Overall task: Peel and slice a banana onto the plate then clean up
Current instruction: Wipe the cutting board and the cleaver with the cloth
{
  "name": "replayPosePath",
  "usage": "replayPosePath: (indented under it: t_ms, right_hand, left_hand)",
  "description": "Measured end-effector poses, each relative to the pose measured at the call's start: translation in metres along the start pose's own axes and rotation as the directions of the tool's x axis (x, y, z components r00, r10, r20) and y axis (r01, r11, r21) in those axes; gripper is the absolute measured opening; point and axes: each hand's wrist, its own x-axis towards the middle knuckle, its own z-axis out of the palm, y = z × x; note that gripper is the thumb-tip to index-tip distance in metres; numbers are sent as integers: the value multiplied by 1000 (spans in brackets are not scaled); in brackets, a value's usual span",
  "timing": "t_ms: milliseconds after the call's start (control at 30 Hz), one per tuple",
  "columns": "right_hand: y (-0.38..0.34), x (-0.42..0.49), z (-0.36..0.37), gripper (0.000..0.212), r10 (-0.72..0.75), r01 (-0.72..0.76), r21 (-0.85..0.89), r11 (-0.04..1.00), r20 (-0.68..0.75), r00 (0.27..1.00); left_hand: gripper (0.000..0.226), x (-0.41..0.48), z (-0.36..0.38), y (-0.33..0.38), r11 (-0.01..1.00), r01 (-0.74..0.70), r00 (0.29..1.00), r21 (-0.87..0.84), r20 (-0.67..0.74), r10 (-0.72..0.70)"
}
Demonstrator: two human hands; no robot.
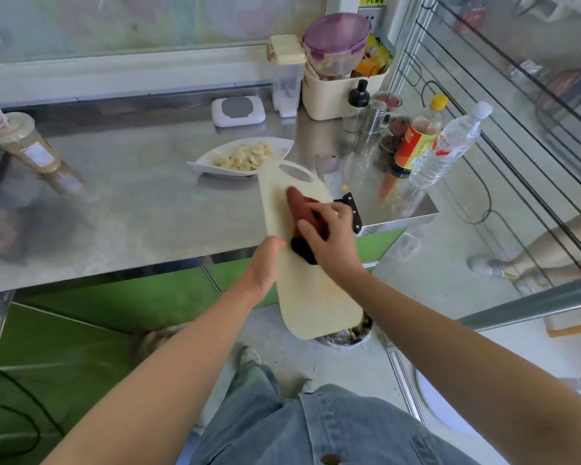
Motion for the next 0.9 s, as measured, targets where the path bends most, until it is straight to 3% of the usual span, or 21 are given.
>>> replayPosePath:
  t_ms: [67, 133, 267, 333, 367, 433, 533, 600, 700, 800, 833, 900]
  right_hand:
    - [-4, -2, 14, 31, -152, 152, -53, 987, 6, 988]
    - [10, -2, 12, 29, -134, 131, -108, 985, -19, 991]
    - [57, -7, -14, 34, 220, -198, -310, 930, 38, 975]
    - [65, -10, -22, 35, 320, -308, -291, 906, -5, 947]
    - [61, -11, -22, 35, 286, -288, -235, 928, -43, 957]
    - [41, -14, -16, 33, 106, -112, -110, 988, -54, 993]
    - [21, -26, 0, 32, -215, 233, -85, 969, 181, 960]
    - [31, -31, 3, 32, -245, 281, -129, 951, 239, 939]
    - [60, -24, -11, 32, -14, 40, -235, 971, 115, 993]
    - [76, -16, -29, 34, 258, -246, -344, 906, -11, 966]
    - [73, -14, -30, 34, 255, -262, -295, 919, -65, 965]
    - [57, -13, -25, 33, 137, -146, -162, 976, -65, 988]
  left_hand:
    - [31, -1, 4, -2, 1000, 10, 1000, -12, 11, -10]
    - [30, -1, 2, -2, 998, 36, 999, -60, -22, -38]
    - [16, 6, -14, -7, 998, -8, 983, -66, -185, -4]
    - [13, 8, -20, -11, 998, -8, 978, -62, -209, -5]
    - [14, 9, -21, -12, 998, -15, 975, -54, -223, 2]
    - [15, 11, -20, -12, 998, -49, 959, -38, -280, 37]
    - [18, 14, -16, -6, 985, -91, 937, -145, -347, 35]
    - [15, 17, -21, -5, 972, -90, 928, -216, -373, 3]
    - [13, 18, -35, -7, 978, -90, 902, -189, -432, -1]
    - [11, 17, -47, -11, 991, -73, 885, -117, -465, 10]
    - [12, 16, -48, -12, 992, -67, 887, -105, -463, 11]
    - [12, 15, -48, -14, 994, -59, 892, -95, -452, 10]
